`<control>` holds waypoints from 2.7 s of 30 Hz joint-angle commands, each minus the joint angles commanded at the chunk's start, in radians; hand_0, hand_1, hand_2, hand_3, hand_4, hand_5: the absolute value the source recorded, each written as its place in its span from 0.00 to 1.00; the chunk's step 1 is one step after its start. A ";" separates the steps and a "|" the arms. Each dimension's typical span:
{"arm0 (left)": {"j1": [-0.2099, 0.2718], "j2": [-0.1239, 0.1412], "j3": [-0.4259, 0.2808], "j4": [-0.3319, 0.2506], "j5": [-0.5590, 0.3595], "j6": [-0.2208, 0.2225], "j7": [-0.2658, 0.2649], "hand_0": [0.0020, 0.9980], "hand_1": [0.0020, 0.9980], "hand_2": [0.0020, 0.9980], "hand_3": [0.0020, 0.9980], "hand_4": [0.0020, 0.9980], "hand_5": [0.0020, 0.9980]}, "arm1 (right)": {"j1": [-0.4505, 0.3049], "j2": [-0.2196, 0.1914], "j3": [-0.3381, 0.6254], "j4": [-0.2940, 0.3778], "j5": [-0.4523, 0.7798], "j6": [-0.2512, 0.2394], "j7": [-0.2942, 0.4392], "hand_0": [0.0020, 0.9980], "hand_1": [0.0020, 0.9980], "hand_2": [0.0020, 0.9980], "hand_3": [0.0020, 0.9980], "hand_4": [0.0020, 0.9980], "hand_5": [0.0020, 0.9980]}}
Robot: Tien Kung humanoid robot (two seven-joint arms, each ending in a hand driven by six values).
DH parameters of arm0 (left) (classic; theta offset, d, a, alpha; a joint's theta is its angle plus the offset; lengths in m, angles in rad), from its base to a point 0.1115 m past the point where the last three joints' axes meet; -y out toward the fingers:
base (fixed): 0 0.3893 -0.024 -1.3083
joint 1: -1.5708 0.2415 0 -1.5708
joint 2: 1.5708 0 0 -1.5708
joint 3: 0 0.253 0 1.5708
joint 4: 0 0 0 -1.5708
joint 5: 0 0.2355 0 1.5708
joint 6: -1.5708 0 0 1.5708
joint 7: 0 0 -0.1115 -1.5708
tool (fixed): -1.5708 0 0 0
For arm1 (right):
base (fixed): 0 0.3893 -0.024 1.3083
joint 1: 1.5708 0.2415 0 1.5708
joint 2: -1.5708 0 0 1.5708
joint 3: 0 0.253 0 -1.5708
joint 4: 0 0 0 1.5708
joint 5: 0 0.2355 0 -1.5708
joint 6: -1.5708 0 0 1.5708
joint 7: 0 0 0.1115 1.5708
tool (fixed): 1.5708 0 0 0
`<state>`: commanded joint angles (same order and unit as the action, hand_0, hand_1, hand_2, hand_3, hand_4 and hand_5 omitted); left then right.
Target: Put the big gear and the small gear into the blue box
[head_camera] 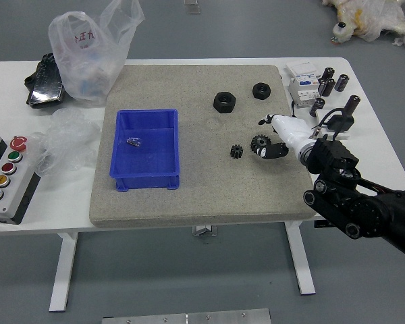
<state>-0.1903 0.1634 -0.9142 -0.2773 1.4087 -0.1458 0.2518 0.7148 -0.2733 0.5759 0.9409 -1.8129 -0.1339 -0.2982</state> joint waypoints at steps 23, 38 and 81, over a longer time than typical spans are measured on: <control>-0.002 -0.001 0.001 0.000 0.002 0.000 -0.004 0.71 0.55 0.55 0.67 0.70 0.48 | 0.045 0.026 -0.116 -0.077 0.017 -0.057 0.016 0.38 0.52 0.36 0.45 0.21 0.00; -0.002 -0.003 0.004 -0.001 -0.003 -0.001 -0.005 0.71 0.55 0.55 0.67 0.70 0.48 | 0.063 0.009 -0.071 0.147 -0.070 -0.095 0.020 0.37 0.51 0.35 0.45 0.20 0.00; -0.008 -0.007 -0.023 -0.005 0.035 -0.014 0.005 0.71 0.55 0.55 0.67 0.70 0.49 | 0.092 0.221 -0.242 0.236 -0.035 -0.140 0.049 0.36 0.65 0.74 0.72 0.64 0.14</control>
<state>-0.1985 0.1563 -0.9367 -0.2824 1.4436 -0.1598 0.2570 0.8071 -0.0526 0.3339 1.1765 -1.8475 -0.2739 -0.2492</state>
